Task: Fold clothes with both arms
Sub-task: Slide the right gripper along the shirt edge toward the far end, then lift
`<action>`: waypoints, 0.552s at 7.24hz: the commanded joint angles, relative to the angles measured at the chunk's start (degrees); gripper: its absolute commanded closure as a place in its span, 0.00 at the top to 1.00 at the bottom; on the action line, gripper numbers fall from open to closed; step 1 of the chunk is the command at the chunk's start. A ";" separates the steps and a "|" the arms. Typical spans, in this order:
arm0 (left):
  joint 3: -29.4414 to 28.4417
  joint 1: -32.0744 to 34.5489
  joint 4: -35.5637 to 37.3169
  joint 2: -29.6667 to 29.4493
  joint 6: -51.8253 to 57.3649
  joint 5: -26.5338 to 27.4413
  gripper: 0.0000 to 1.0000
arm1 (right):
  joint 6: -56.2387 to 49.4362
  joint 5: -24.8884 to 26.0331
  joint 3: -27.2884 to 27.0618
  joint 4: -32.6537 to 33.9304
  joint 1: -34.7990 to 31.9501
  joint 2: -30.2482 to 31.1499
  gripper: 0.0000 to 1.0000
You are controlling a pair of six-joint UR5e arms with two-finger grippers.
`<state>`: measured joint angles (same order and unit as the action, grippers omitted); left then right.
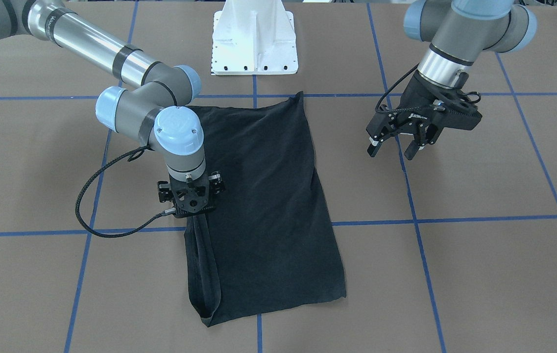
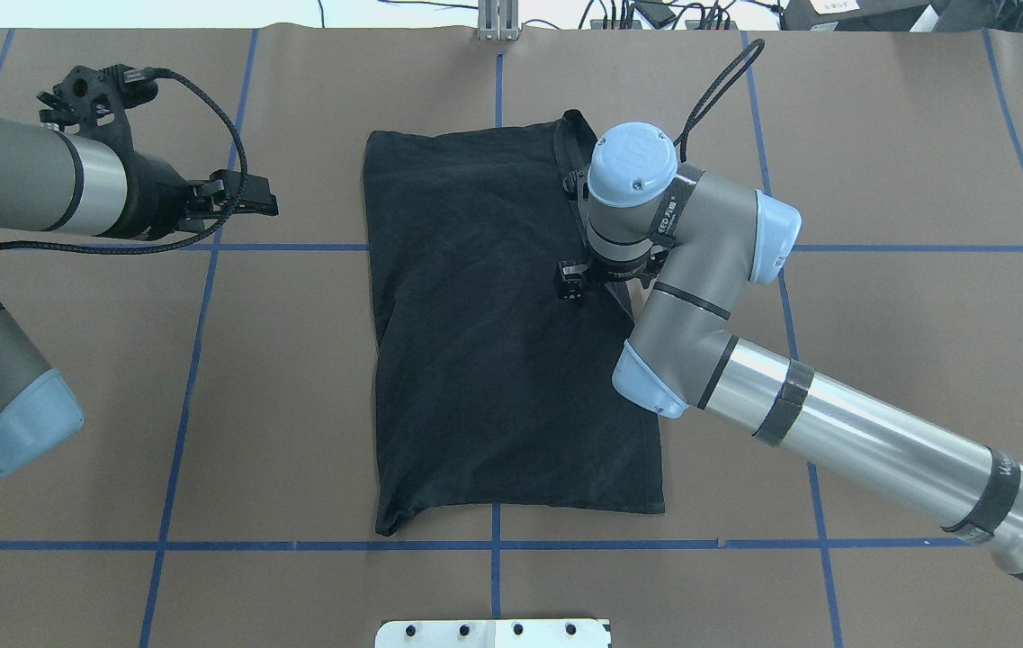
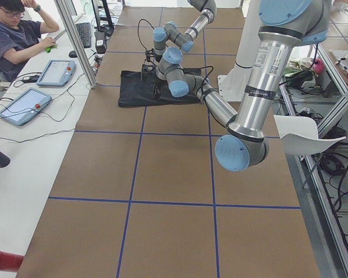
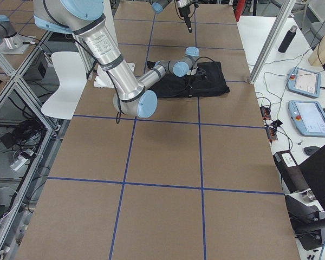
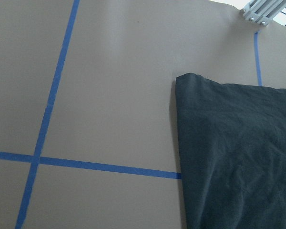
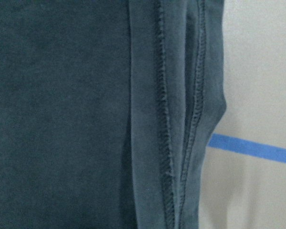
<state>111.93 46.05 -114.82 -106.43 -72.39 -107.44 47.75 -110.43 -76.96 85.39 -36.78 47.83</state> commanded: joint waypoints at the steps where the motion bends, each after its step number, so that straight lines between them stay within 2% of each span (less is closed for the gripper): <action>1: 0.22 0.00 0.03 0.08 -0.03 0.04 1.00 | -2.13 -0.49 0.23 0.30 -1.79 0.15 1.00; 4: 0.22 -0.08 0.03 -0.36 -0.03 0.04 1.00 | -5.30 -0.66 0.49 0.57 -3.47 1.03 1.00</action>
<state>112.15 46.01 -114.78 -106.57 -72.42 -107.40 43.12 -110.98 -76.63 85.90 -39.76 48.52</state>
